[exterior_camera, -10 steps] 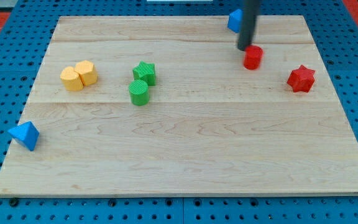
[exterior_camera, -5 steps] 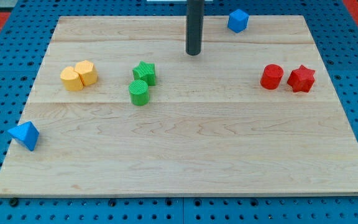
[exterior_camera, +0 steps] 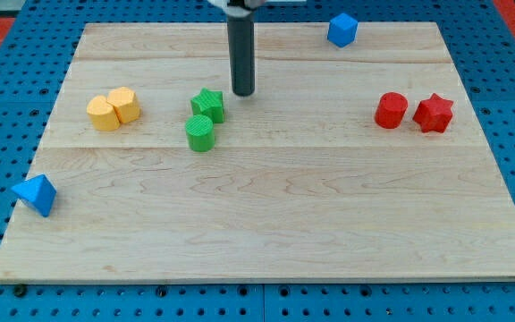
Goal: Point your arm at the blue cube
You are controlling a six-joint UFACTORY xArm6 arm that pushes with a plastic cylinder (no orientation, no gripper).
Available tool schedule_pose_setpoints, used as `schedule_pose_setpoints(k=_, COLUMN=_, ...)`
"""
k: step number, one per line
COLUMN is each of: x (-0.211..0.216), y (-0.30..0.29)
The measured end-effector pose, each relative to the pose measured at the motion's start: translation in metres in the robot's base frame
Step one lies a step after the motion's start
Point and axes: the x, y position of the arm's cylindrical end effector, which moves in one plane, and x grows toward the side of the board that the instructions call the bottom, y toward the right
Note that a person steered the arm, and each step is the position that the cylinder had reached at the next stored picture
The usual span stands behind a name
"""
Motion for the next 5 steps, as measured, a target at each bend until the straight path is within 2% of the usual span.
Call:
schedule_pose_setpoints(k=1, x=0.06, y=-0.008)
schedule_pose_setpoints(k=2, x=0.1, y=-0.032)
schedule_pose_setpoints(k=3, x=0.067, y=0.016)
schedule_pose_setpoints(k=4, x=-0.017, y=0.123)
schedule_pose_setpoints(k=5, x=-0.107, y=0.192)
